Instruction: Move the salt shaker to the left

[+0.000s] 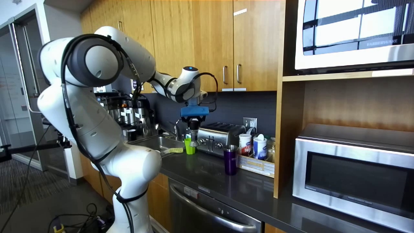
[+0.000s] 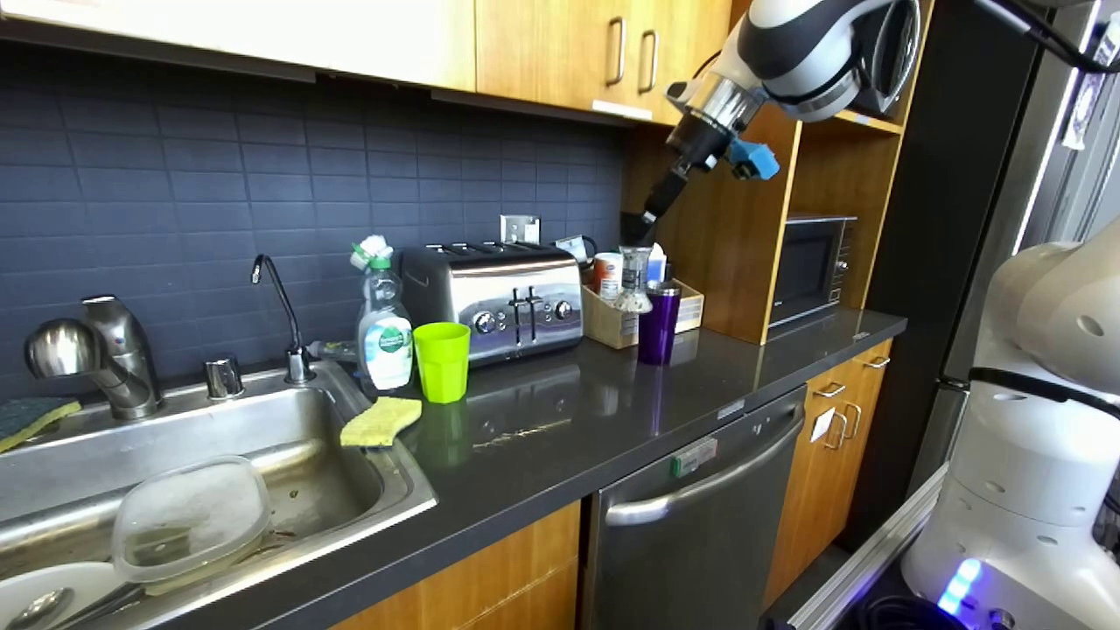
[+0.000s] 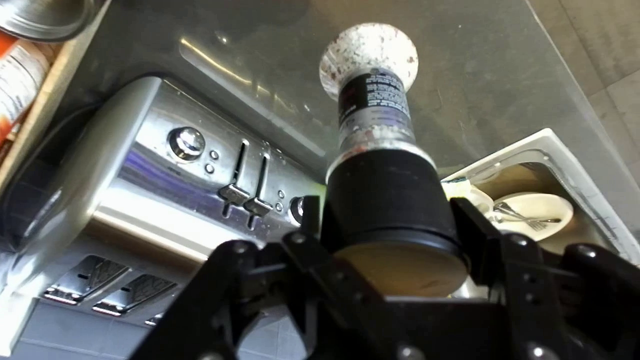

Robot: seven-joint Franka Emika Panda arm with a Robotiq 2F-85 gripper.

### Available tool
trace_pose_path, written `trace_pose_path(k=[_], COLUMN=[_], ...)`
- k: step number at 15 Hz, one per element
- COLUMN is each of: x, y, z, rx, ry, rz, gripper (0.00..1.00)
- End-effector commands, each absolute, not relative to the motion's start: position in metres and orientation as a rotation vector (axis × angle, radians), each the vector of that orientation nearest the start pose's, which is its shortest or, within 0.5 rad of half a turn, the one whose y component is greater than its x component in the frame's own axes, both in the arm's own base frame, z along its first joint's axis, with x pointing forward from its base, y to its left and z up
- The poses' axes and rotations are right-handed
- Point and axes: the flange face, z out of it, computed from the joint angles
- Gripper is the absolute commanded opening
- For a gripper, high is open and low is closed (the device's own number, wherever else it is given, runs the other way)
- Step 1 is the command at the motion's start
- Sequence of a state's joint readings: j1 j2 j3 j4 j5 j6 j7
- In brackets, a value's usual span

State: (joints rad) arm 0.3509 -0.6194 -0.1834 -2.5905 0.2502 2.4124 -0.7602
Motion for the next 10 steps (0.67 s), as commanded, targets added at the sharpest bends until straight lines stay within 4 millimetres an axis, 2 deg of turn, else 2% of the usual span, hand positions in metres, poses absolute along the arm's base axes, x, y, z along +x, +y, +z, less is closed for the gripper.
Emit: trace_pose_path(k=[1, 6, 10], x=[0.415, 0.438, 0.451], y=[0.088, 0.115, 0.128], z=[0.488, 0.456, 0.433], rx=[-2.639, -2.651, -2.656], ry=[-1.131, -1.188, -1.220], rz=[-0.753, -0.803, -0.825], gripper=[0.40, 0.40, 0.40])
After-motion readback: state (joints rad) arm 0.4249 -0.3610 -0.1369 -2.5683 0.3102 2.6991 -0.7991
